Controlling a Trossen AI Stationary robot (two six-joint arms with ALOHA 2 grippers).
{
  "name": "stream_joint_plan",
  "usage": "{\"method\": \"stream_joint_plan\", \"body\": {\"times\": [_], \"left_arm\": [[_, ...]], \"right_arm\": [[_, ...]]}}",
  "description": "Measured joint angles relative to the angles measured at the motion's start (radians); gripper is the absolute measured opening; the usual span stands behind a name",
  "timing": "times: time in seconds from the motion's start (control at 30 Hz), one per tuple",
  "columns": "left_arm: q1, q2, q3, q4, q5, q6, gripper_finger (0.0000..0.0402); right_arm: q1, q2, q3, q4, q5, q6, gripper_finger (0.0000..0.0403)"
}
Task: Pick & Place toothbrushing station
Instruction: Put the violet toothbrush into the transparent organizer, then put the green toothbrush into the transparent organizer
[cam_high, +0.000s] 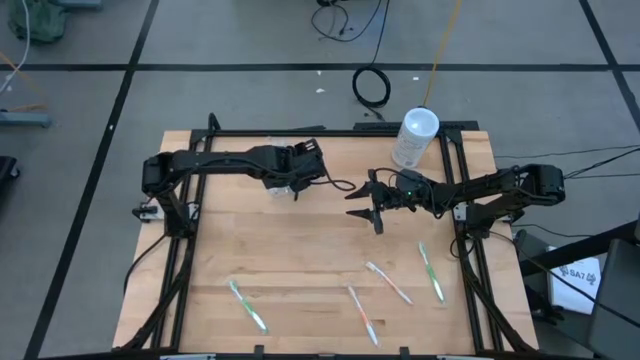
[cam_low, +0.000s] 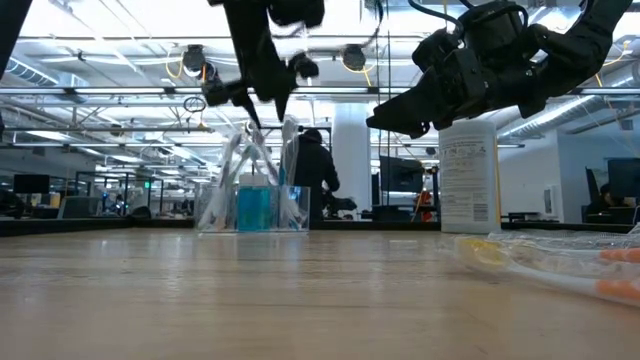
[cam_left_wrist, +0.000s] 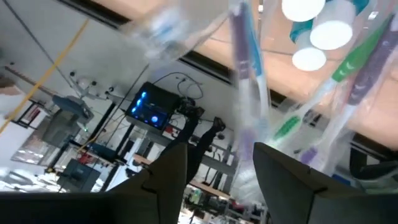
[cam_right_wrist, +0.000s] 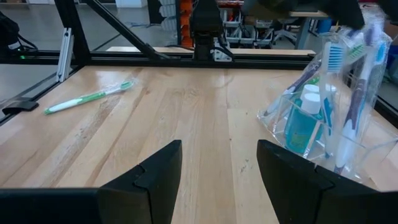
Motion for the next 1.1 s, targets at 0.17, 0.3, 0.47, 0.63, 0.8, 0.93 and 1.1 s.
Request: {"method": "stream_joint_plan", "body": {"times": [0.17, 0.3, 0.47, 0.63, 0.8, 0.93, 1.1], "left_arm": [[-0.029, -0.074, 0.023, 0.006, -0.007, -0.029, 0.018], [-0.05, -0.154, 0.023, 0.001, -0.007, -0.106, 0.0169], [-0.068, -0.257, 0.023, -0.005, 0.042, -0.342, 0.0158], [-0.068, -0.331, 0.023, -0.018, 0.127, -0.769, 0.0143], [-0.05, -0.355, 0.023, -0.023, 0.128, -1.083, 0.0115], [-0.017, -0.341, 0.016, -0.001, 0.113, -1.26, 0.008], [0.016, -0.31, -0.072, 0.069, 0.069, -1.398, 0.0013]], "right_arm": [[0.0, 0.0, 0.0, -0.001, 0.0, 0.002, 0.0201], [0.0, 0.0, 0.0, -0.005, 0.0, 0.002, 0.0201], [0.0, 0.0, 0.0, -0.008, 0.0, 0.002, 0.0201], [0.0, 0.0, 0.0, -0.008, 0.0, 0.003, 0.0201], [0.0, 0.0, 0.0, -0.008, 0.0, 0.003, 0.0201], [0.0, 0.0, 0.0, -0.006, 0.0, 0.003, 0.0201], [0.0, 0.0, 0.0, -0.004, 0.0, 0.024, 0.0201]]}}
